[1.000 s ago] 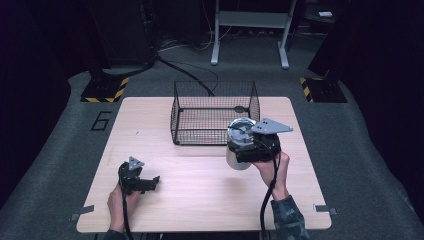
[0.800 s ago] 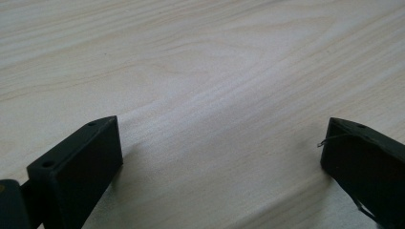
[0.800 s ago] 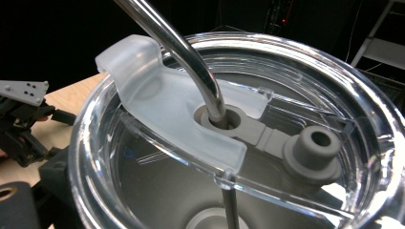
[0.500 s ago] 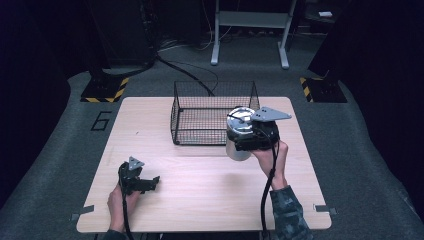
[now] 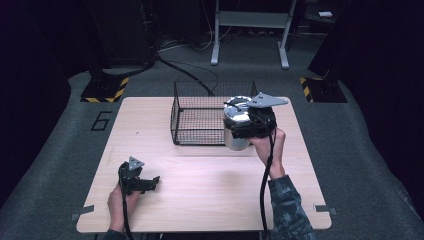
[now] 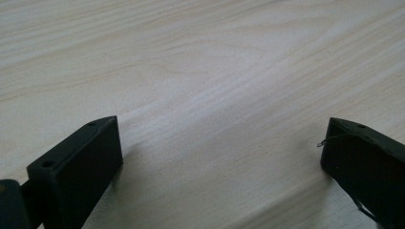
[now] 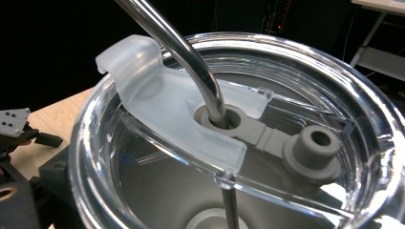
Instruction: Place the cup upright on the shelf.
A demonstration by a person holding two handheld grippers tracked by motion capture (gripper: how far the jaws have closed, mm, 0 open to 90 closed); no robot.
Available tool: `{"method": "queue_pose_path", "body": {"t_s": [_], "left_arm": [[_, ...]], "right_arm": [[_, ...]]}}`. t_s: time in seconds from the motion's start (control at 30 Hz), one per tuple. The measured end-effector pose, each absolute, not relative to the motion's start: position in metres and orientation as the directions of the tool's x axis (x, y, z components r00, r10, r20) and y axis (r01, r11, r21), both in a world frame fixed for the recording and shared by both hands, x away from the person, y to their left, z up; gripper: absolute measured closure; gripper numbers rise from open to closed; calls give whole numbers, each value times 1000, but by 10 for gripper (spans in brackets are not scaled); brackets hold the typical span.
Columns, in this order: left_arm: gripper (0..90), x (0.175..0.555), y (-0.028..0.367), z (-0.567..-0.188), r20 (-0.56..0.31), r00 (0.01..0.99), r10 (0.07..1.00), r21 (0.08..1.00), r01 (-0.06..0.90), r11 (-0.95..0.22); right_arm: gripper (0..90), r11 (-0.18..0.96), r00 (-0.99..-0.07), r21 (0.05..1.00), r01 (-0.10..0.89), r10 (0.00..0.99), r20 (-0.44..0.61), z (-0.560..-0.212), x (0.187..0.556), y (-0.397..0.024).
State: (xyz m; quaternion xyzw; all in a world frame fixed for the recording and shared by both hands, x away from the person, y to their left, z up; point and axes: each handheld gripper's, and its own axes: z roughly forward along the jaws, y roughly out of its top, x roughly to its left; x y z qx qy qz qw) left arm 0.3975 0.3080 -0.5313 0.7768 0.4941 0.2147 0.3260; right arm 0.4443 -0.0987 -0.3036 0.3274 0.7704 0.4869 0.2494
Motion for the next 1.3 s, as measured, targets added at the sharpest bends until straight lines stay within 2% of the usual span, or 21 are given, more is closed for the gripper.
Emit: {"method": "queue_pose_path", "body": {"t_s": [0.53, 1.3], "left_arm": [[2, 397, 308, -531, 12, 419, 908, 719, 628, -299], [2, 397, 307, -532, 6, 413, 911, 723, 627, -289]], "right_arm": [[32, 322, -667, 913, 251, 741, -78, -287, 463, -82], [32, 309, -644, 904, 297, 763, -49, -283, 509, -63]]}}
